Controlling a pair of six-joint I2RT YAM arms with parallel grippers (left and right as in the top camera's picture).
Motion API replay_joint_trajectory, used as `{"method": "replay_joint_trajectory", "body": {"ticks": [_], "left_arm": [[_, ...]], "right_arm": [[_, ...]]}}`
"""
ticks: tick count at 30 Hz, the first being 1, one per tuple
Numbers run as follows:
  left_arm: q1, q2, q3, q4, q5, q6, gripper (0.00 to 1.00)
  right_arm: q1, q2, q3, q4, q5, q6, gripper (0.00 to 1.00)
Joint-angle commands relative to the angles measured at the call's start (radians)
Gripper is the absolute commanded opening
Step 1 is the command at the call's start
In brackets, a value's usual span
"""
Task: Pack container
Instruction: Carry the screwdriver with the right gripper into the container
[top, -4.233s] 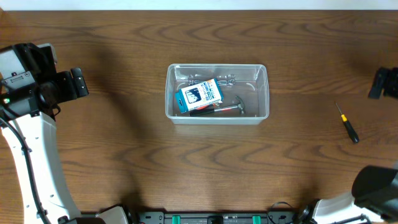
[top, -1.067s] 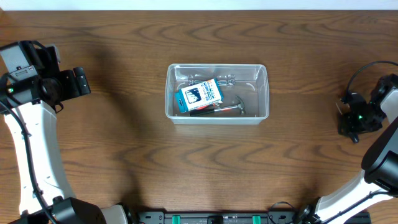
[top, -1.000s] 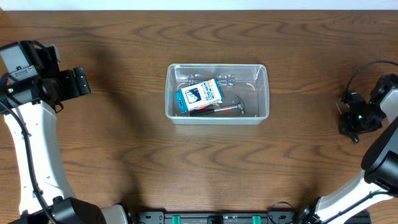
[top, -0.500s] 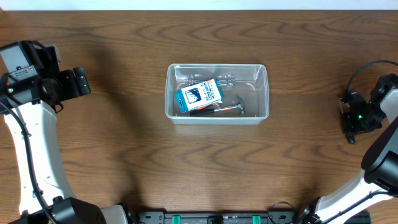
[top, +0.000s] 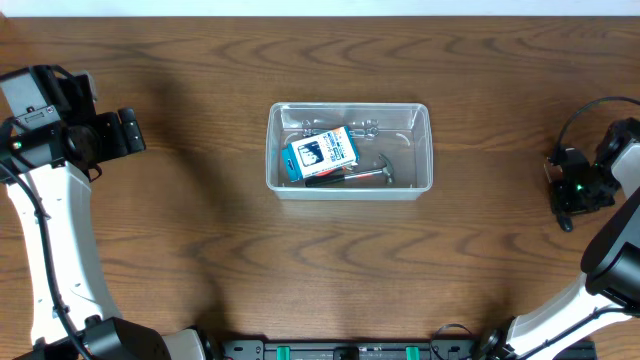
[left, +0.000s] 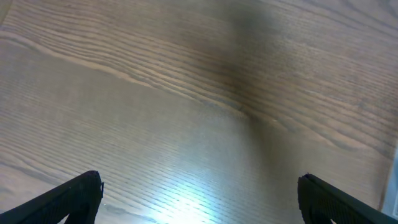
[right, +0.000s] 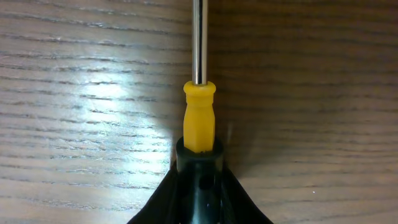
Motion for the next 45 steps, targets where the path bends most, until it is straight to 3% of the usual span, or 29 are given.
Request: {"method": "replay_joint_trajectory", "body": {"ticks": [1, 7, 11, 17, 21, 26, 30, 45], "left_arm": [[0.004, -0.001, 0.002, -0.004, 0.005, 0.024, 0.98], [0.004, -0.001, 0.002, -0.004, 0.005, 0.024, 0.98], [0.004, -0.001, 0.002, -0.004, 0.005, 0.029, 0.98], [0.004, -0.001, 0.002, 0.000, 0.006, 0.032, 0.98], [0.004, -0.001, 0.002, 0.000, 0.006, 0.032, 0.98], [0.004, -0.001, 0.002, -0.001, 0.006, 0.032, 0.98], [0.004, -0.001, 0.002, -0.003, 0.006, 0.031, 0.98], [0.004, -0.001, 0.002, -0.013, 0.006, 0.031, 0.98]], "right_arm": [[0.010, 0.031, -0.002, 0.030, -0.002, 0.063, 0.01], [0.049, 0.007, 0.114, -0.002, -0.003, 0.159, 0.01], [0.121, -0.032, 0.300, -0.093, -0.025, 0.163, 0.01], [0.357, -0.068, 0.657, -0.290, -0.126, 0.142, 0.01], [0.580, -0.069, 0.751, -0.371, -0.150, -0.037, 0.01], [0.828, -0.050, 0.723, -0.425, -0.142, -0.290, 0.01], [0.935, -0.023, 0.658, -0.443, -0.143, -0.468, 0.01], [0.970, 0.044, 0.274, -0.245, -0.143, -0.501, 0.01]]}}
